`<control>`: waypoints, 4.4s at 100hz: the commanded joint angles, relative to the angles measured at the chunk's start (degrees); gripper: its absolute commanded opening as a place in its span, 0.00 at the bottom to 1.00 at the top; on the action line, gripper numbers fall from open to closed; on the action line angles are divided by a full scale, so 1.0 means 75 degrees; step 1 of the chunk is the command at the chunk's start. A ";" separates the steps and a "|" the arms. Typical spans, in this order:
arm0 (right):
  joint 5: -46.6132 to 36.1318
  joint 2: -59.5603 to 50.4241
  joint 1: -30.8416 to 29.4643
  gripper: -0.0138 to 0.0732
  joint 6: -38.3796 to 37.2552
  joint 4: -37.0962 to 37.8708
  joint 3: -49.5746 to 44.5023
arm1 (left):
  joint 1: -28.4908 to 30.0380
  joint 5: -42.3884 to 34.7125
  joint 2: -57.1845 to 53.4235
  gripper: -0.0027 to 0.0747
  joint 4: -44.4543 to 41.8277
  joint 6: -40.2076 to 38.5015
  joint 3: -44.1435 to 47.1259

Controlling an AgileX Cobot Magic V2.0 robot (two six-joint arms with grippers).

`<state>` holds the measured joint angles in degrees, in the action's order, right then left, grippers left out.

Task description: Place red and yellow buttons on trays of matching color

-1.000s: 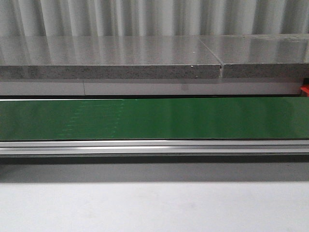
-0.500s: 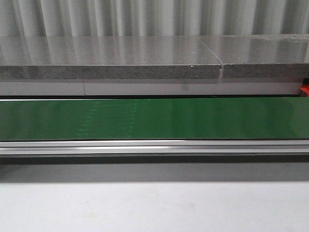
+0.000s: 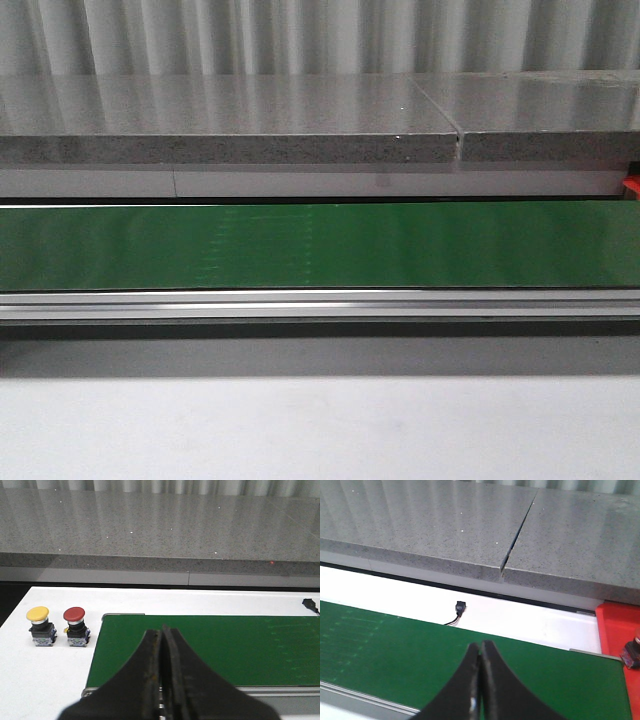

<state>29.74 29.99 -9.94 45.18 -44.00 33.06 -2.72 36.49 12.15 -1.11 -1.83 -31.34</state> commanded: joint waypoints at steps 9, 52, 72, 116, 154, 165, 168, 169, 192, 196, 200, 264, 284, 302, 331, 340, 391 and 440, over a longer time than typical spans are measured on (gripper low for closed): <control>-0.0346 0.0019 -0.0007 0.08 0.0045 -0.0157 0.0194 | -0.0045 -0.0561 0.0078 0.01 0.0017 -0.0014 -0.0205; -0.0340 0.0019 -0.0007 0.08 0.0045 -0.0157 0.0194 | -0.0045 -0.0595 0.0078 0.01 0.0148 -0.0014 -0.0205; -0.0340 0.0019 -0.0007 0.08 0.0045 -0.0157 0.0194 | -0.0045 -0.0455 0.0078 0.34 0.0148 -0.0014 -0.0205; -0.0317 0.0019 -0.0007 0.08 0.0045 -0.0157 0.0194 | -0.0030 -0.0662 0.0207 0.72 0.0347 -0.0256 -0.0205; -0.0311 0.0019 -0.0007 0.08 0.0045 -0.0157 0.0194 | -0.0013 -0.0685 0.3796 0.70 -0.2028 -0.3112 -0.1527; -0.0311 0.0019 -0.0007 0.08 0.0045 -0.0157 0.0194 | 0.0159 -0.0664 0.5147 0.70 -0.2081 -0.3309 -0.2265; -0.0311 0.0019 -0.0007 0.08 0.0045 -0.0157 0.0194 | 0.0254 -0.0646 0.5600 0.70 -0.2065 -0.3415 -0.2525; -0.0311 0.0019 -0.0007 0.08 0.0045 -0.0157 0.0194 | 0.0306 -0.0646 0.5691 0.70 -0.2065 -0.3442 -0.2577; -0.0311 0.0019 -0.0007 0.08 0.0045 -0.0157 0.0194 | 0.1189 -0.0577 0.8398 0.70 -0.1624 -0.3521 -0.4235; -0.0311 0.0019 -0.0007 0.08 0.0045 -0.0157 0.0194 | 0.1320 -0.0495 0.8773 0.70 -0.1489 -0.3521 -0.4513; -0.0311 0.0019 -0.0007 0.08 0.0045 -0.0157 0.0194 | 0.1425 -0.0339 0.9214 0.70 -0.1395 -0.3521 -0.4737; -0.0305 0.0019 -0.0007 0.08 0.0045 -0.0157 0.0194 | 0.1996 -0.0032 1.1816 0.70 -0.1327 -0.3913 -0.6007; -0.0305 0.0019 -0.0007 0.08 0.0045 -0.0157 0.0194 | 0.2240 -0.0078 1.2026 0.70 -0.1311 -0.3852 -0.6007; -0.0302 0.0019 -0.0007 0.08 0.0045 -0.0157 0.0194 | 0.2240 -0.0403 1.2072 0.70 -0.1160 -0.3852 -0.6007; -0.0302 0.0019 -0.0007 0.08 0.0045 -0.0157 0.0194 | 0.2240 -0.0753 1.2083 0.70 -0.0995 -0.3834 -0.6007; -0.0302 0.0019 -0.0007 0.08 0.0045 -0.0157 0.0194 | 0.2240 -0.0850 1.2083 0.70 -0.0963 -0.3834 -0.6007; -0.0309 0.0019 -0.0007 0.08 0.0045 -0.0157 0.0194 | 0.2240 -0.0628 1.2794 0.70 -0.0694 -0.3834 -0.6718; -0.0302 0.0019 -0.0007 0.08 0.0045 -0.0157 0.0194 | 0.2240 -0.0678 1.3030 0.46 -0.0676 -0.3834 -0.6813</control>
<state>30.05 29.99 -9.94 45.32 -44.00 33.06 14.06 33.18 112.49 -6.51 -30.41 -80.46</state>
